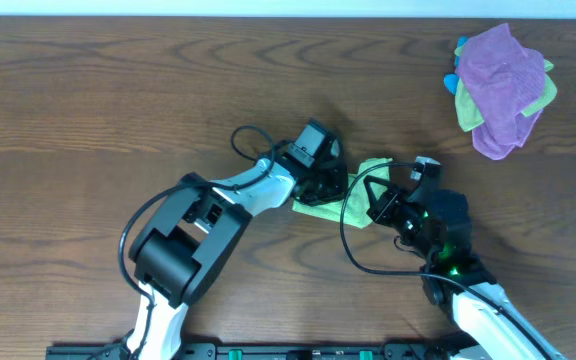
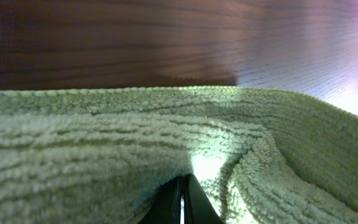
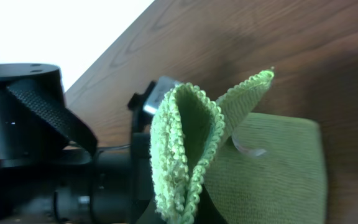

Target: Fold the cloth

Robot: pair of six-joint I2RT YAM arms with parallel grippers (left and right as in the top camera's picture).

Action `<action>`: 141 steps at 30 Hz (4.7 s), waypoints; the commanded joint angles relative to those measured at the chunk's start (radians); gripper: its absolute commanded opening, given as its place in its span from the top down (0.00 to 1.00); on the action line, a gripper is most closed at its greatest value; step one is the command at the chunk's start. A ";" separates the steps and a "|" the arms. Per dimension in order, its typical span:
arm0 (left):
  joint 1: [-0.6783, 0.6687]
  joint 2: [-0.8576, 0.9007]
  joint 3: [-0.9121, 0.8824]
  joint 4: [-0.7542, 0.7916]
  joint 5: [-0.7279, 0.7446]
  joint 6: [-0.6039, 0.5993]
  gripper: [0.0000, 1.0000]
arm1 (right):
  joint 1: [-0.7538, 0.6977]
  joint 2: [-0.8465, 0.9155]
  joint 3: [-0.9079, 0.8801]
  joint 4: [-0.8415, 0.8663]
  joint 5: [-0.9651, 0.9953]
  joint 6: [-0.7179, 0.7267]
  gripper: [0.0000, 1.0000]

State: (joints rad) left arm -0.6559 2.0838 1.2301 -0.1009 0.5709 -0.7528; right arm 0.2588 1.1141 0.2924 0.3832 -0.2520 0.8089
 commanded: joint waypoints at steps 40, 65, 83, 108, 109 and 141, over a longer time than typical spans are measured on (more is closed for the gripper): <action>0.251 -0.241 0.016 -0.477 -0.317 0.271 0.94 | 0.217 0.446 0.314 0.017 0.073 -0.066 0.99; 0.428 -0.359 0.016 -0.492 -0.307 0.271 0.94 | 0.334 0.504 0.316 0.054 -0.010 -0.046 0.42; 0.443 -0.370 0.016 -0.534 -0.299 0.275 0.91 | 0.289 0.362 0.323 0.063 -0.009 -0.019 0.28; 0.491 -0.383 0.015 -0.583 0.198 0.338 0.12 | -0.096 -0.573 0.312 -1.060 -0.092 -0.617 0.01; 0.479 -0.382 0.014 -0.583 0.207 0.344 0.10 | -0.096 -0.607 0.304 -1.083 -0.088 -0.628 0.01; 0.301 -0.356 -0.314 -0.129 0.227 0.124 0.02 | -0.096 -0.948 0.176 -1.293 -0.085 -0.597 0.01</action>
State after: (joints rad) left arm -0.3542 1.7203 0.9333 -0.2516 0.7876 -0.5743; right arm 0.1703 0.1741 0.4744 -0.9077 -0.3405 0.2012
